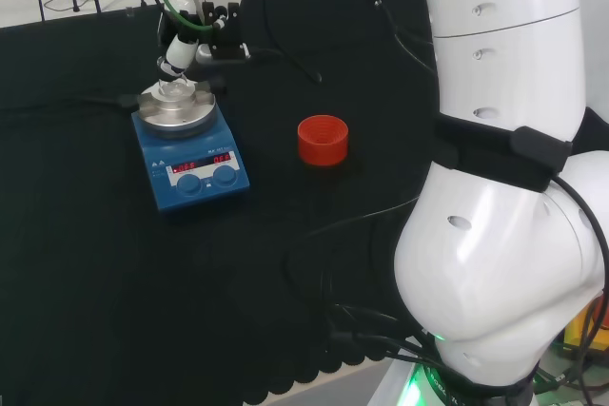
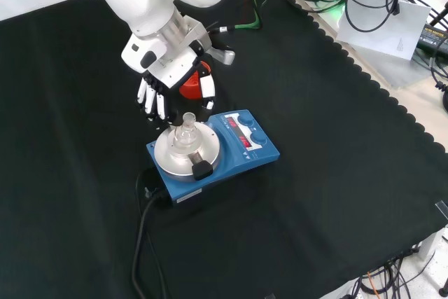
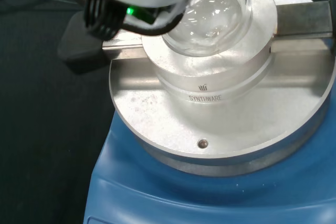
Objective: Place the round-bottom flask on the heater.
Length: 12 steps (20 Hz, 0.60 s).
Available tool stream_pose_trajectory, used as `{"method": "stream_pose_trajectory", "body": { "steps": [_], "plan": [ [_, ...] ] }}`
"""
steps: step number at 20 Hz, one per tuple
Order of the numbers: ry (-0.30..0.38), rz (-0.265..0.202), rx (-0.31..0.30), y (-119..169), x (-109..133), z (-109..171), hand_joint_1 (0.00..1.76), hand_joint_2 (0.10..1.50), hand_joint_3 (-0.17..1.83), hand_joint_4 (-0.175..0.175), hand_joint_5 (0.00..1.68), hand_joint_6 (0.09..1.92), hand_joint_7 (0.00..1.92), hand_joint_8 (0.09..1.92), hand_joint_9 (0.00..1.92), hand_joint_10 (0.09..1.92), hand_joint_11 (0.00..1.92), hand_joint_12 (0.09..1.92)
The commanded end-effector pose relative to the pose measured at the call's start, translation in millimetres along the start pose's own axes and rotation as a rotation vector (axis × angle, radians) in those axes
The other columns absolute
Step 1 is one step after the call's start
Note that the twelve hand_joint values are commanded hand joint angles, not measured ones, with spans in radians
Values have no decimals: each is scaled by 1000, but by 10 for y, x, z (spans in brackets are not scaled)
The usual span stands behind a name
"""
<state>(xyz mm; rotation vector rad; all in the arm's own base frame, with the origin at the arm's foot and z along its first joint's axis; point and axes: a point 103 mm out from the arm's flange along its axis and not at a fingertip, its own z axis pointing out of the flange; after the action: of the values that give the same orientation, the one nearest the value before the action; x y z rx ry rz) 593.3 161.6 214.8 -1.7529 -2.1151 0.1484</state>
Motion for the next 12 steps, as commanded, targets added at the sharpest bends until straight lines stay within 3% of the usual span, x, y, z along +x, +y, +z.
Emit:
{"method": "stream_pose_trajectory", "body": {
  "steps": [1, 3, 5, 8, 12],
  "plan": [
    [3, -4, -8, 10, -6, 13, 1086, 797, 586, 68, 1043, 1035, 542, 654, 787, 541, 524, 1245],
    [4, -3, -5, 9, -7, 9, 1053, 728, 622, -12, 871, 982, 516, 661, 760, 562, 507, 1249],
    [0, 0, 1, 3, -3, 4, 1027, 642, 713, -49, 706, 939, 483, 670, 725, 584, 475, 1266],
    [-6, 9, 13, -7, -4, 1, 1003, 586, 751, -63, 507, 808, 431, 684, 676, 616, 430, 1286],
    [-5, 7, 7, -58, -34, -20, 982, 555, 747, -69, 401, 567, 381, 703, 628, 661, 381, 1303]
  ]
}}
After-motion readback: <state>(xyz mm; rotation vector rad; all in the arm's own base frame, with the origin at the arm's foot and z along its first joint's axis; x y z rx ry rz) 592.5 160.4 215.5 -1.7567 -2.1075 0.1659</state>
